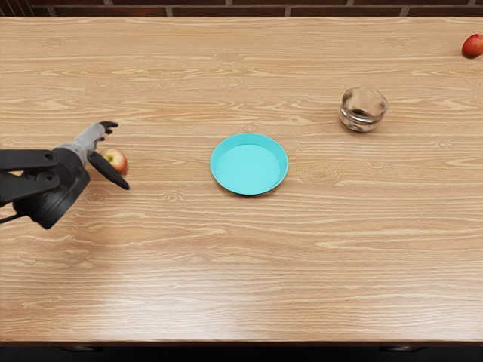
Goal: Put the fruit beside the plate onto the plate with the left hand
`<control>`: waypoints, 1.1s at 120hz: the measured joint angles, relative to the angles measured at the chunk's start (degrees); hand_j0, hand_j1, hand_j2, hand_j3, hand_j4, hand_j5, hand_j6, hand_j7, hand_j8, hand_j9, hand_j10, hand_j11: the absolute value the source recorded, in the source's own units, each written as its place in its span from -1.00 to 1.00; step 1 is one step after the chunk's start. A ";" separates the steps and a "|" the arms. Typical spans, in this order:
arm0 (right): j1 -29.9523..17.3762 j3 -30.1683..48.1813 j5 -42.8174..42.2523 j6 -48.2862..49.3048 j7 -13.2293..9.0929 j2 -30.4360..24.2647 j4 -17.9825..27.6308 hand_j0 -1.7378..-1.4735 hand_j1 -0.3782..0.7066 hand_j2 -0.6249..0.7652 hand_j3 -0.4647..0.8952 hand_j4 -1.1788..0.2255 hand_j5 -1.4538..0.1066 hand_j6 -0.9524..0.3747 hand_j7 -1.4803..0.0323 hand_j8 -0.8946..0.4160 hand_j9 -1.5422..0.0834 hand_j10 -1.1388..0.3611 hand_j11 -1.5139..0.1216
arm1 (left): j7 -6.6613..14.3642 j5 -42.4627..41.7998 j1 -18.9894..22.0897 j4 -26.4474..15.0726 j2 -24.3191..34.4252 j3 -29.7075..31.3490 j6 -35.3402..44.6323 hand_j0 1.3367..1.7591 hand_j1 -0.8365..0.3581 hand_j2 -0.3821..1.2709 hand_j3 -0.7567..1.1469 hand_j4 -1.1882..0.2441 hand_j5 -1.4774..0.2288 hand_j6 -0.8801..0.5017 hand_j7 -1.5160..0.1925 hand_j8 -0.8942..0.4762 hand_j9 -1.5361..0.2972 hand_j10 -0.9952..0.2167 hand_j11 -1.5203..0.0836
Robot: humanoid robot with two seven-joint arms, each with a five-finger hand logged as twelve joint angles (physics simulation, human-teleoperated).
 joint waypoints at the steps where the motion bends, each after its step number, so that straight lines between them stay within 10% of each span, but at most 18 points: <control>1: 0.00 0.00 0.00 0.00 0.00 0.00 0.00 -0.40 -0.95 -0.10 -0.32 0.68 0.86 0.44 0.96 0.37 0.90 0.52 0.85 | 0.01 0.00 0.00 0.03 -0.04 0.04 0.03 0.52 0.69 -0.50 -0.20 0.46 0.51 0.06 0.55 0.09 0.47 0.40 0.66; 76: 0.00 -0.01 0.00 0.00 0.00 0.00 0.00 -0.40 -0.95 -0.10 -0.32 0.68 0.86 0.44 0.96 0.37 0.90 0.52 0.85 | 0.99 0.37 0.09 0.57 -0.79 1.68 0.34 0.52 0.00 -0.41 -0.20 -0.03 -0.01 -0.44 0.03 -0.32 -0.02 -0.17 0.10; 132: 0.00 0.00 0.00 0.00 0.00 0.00 0.00 -0.40 -0.95 -0.10 -0.32 0.68 0.86 0.43 0.96 0.36 0.90 0.52 0.85 | 2.45 0.50 -2.75 -0.05 -0.88 2.05 0.18 0.51 -0.10 -0.19 -0.20 -0.20 -0.27 -0.31 -0.21 -0.26 -0.24 -0.39 -0.16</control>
